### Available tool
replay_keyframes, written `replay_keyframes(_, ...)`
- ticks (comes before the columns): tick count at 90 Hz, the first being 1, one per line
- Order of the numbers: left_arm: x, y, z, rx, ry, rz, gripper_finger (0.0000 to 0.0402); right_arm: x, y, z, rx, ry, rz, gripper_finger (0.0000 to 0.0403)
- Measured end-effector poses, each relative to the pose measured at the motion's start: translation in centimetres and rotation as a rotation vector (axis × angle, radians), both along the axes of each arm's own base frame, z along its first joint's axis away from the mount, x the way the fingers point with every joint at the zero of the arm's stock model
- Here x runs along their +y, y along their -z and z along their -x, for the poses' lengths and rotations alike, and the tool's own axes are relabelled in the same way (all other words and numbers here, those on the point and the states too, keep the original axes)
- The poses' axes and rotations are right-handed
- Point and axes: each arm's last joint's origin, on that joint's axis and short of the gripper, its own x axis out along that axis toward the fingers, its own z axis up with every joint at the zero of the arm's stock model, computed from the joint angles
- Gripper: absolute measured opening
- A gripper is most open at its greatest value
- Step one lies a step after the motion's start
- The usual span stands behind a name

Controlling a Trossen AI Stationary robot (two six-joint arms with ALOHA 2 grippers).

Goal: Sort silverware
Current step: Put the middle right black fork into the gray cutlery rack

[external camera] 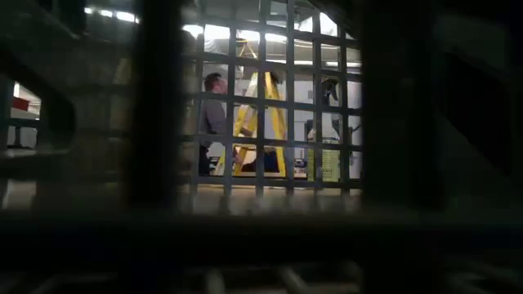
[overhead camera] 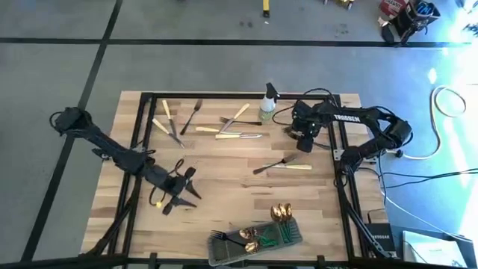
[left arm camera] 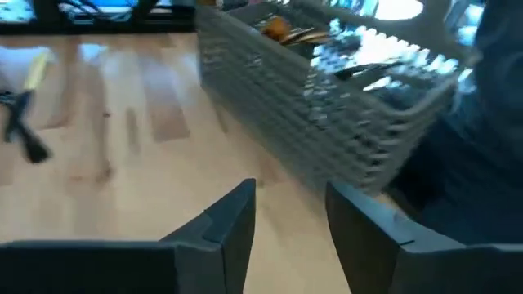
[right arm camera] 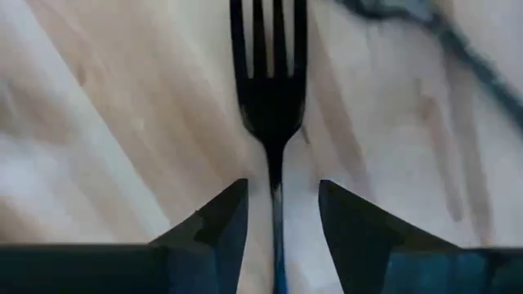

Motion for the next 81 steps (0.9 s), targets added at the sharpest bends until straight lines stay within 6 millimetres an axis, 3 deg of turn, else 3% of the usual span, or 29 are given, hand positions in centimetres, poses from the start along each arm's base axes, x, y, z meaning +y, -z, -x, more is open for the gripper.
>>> replay_keyframes(9, -1.4, -0.1, 0.9, 0.010, 0.046, 0.047, 0.0135, -0.1, 0.4, -0.2, 0.015, -0.006, -0.015, 0.0102)
replay_keyframes(27, -3.8, 0.4, 2.4, 0.072, 0.161, 0.100, 0.0135, -0.1, 0.9, -0.4, 0.019, 0.025, -0.062, 0.0014)
replay_keyframes(40, -5.5, 1.0, 2.7, 0.028, 0.282, 0.000, 0.0134, -0.5, 0.4, -0.9, -0.009, 0.066, -0.078, 0.0008)
replay_keyframes(61, -7.6, 1.5, 0.0, -0.034, 0.292, -0.176, 0.0103, -1.4, -0.5, -2.2, -0.124, 0.069, -0.060, 0.0002)
replay_keyframes(81, -9.9, 2.8, -3.0, -0.012, 0.284, -0.179, 0.0084, -1.6, -0.8, -2.6, -0.181, 0.084, -0.057, 0.0001)
